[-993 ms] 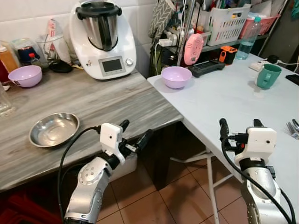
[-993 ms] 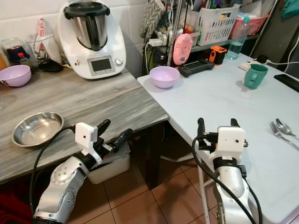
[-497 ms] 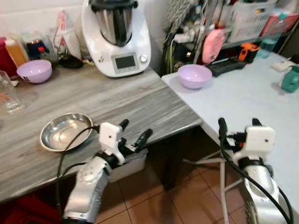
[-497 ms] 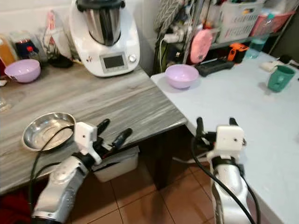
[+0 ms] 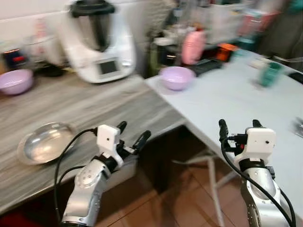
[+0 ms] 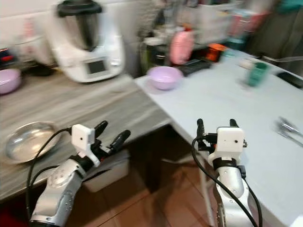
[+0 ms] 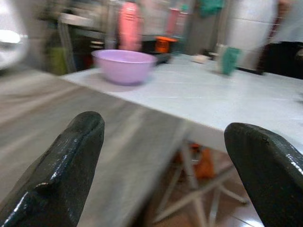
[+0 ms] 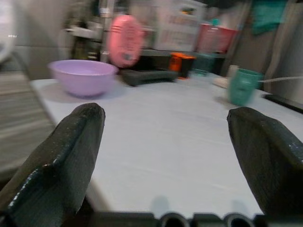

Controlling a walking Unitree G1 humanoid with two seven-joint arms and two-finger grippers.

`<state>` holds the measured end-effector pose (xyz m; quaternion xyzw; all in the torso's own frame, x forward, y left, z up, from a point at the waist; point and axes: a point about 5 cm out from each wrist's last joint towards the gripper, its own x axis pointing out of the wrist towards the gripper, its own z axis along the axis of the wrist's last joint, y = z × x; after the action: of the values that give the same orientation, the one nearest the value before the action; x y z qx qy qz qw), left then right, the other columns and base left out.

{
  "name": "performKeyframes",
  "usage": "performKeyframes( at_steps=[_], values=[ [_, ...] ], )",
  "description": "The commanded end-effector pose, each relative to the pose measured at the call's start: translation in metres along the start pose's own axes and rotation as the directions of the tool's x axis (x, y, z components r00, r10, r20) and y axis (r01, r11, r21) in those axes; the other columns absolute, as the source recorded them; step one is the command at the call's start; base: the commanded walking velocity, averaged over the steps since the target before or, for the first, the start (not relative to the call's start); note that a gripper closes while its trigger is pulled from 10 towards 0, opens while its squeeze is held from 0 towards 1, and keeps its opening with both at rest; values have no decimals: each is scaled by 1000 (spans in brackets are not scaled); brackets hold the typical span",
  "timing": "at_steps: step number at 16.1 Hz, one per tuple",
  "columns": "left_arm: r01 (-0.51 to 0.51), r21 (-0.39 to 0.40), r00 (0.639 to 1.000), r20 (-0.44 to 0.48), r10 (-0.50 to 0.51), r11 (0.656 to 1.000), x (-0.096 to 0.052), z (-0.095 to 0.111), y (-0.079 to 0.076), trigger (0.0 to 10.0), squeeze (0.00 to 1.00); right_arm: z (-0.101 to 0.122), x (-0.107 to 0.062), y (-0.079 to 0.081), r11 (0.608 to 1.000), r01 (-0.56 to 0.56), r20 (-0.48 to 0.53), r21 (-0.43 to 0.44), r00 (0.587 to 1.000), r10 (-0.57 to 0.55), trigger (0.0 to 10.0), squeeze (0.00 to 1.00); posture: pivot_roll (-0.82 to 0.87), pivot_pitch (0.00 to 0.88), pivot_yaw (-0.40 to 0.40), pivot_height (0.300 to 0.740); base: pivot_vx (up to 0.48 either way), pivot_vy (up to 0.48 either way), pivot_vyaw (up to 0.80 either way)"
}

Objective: Setting the table

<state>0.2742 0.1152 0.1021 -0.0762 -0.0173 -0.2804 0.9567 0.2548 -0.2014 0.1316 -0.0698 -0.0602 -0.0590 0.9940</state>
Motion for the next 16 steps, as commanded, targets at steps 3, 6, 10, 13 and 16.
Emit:
performKeyframes(
  at_steps=[3,6,10,13,16],
  values=[
    [11,8,1000,1,-11,1000,2,1,-2,10000,0,0,1,-1,1000,4,1,-1,1000,-4,10000,0,-69,0,18,740,0,0,-800],
    [39,0,999,11,-39,999,2,2,-4,10000,0,-1,0,-1,1000,0,2,0,1000,0,10000,0,-67,0,15,740,0,0,-188],
    [50,8,998,24,-50,999,2,4,-4,10000,0,0,1,-1,1000,0,5,-2,1000,0,10000,0,-67,0,17,740,0,0,0],
    [56,6,998,24,-57,998,2,3,-5,10000,0,-1,0,0,1000,-1,4,-4,1000,1,10000,0,-69,0,17,740,276,0,0],
    [60,6,998,23,-60,998,2,3,-6,10000,0,0,0,0,1000,-2,6,-9,1000,2,10000,0,-71,0,18,740,294,0,0]
  ],
)
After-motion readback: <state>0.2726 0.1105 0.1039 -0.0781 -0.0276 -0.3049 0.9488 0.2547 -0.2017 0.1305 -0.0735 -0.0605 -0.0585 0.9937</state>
